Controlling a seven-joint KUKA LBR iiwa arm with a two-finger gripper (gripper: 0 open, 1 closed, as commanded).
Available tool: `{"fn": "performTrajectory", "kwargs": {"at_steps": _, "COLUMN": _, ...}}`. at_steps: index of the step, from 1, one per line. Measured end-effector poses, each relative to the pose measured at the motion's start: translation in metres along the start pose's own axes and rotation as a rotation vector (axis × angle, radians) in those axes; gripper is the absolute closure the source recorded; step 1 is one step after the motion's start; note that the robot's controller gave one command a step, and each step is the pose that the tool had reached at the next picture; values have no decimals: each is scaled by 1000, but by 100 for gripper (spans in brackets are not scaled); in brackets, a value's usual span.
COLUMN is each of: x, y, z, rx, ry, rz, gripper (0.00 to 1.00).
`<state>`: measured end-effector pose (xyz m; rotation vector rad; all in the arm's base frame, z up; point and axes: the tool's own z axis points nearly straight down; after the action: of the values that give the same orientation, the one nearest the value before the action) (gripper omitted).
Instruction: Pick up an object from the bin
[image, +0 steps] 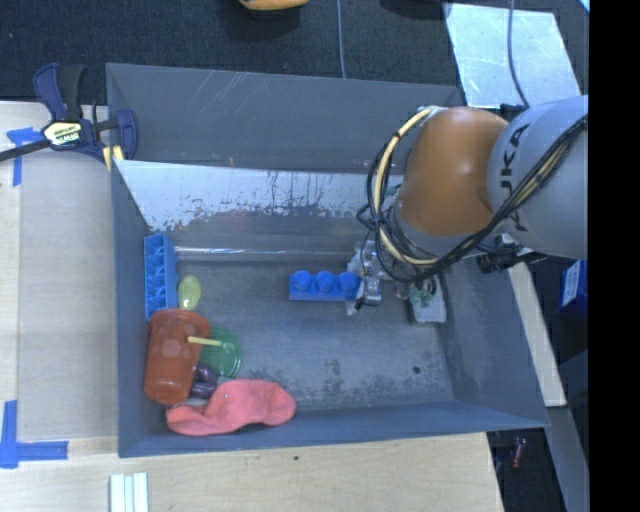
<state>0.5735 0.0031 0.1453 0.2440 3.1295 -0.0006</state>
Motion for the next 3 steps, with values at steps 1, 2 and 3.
{"fn": "performTrajectory", "kwargs": {"at_steps": 1, "x": 9, "y": -7, "z": -113, "rx": 1, "ry": -1, "rz": -106, "gripper": 0}}
{"fn": "performTrajectory", "kwargs": {"at_steps": 2, "x": 9, "y": -7, "z": -114, "rx": 0, "ry": 0, "rz": -107, "gripper": 0}}
{"fn": "performTrajectory", "kwargs": {"at_steps": 3, "x": 31, "y": -4, "z": -57, "rx": 0, "ry": -11, "rz": -121, "gripper": 0}}
